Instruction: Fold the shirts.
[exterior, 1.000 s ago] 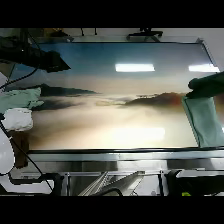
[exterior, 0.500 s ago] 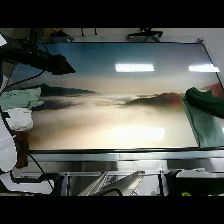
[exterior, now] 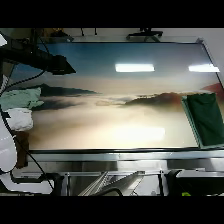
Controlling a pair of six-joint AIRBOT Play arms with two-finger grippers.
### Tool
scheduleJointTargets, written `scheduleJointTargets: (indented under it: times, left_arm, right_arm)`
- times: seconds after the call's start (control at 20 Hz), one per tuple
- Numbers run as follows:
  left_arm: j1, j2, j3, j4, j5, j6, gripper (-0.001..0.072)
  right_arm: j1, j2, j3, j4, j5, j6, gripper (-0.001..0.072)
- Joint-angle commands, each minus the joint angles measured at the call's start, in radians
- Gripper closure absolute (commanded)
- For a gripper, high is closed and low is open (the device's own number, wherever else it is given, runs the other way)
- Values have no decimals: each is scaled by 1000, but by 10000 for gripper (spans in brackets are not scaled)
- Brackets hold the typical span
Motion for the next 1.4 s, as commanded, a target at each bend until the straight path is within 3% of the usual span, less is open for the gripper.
scheduleJointTargets:
  times: [0.0, 0.05, 0.1, 0.2, 0.35, 0.45, 0.55, 0.75, 0.95, 1.35]
  left_arm:
    - [0, 0, 0, -1, 3, 0, 690]
    - [0, 0, 0, -2, 12, 0, 690]
    - [0, 0, 0, -2, 16, 0, 690]
    - [0, 7, 0, -2, 8, -22, 690]
    - [-3, 58, -68, -60, 4, -52, 690]
    - [-35, 152, -249, -150, 47, -37, 690]
    - [-113, 268, -486, -146, 106, -18, 690]
    - [-298, 470, -918, -148, 291, -15, 690]
    - [-361, 589, -1077, -151, 386, -52, 690]
    - [-348, 747, -1161, -148, 433, -52, 690]
  right_arm:
    - [2, -6, -4, 127, -61, -20, 472]
    - [5, -5, -4, 237, -97, -51, 667]
    - [18, -3, -4, 323, -130, -67, 680]
    - [79, 8, -8, 471, -197, -114, 681]
    - [285, 75, -81, 513, -282, -215, 681]
    - [457, 156, -219, 513, -349, -297, 683]
    - [654, 273, -444, 513, -432, -377, 682]
    - [949, 437, -827, 514, -598, -438, 682]
    - [1024, 444, -885, 517, -636, -470, 681]
    - [1023, 445, -885, 517, -616, -469, 681]
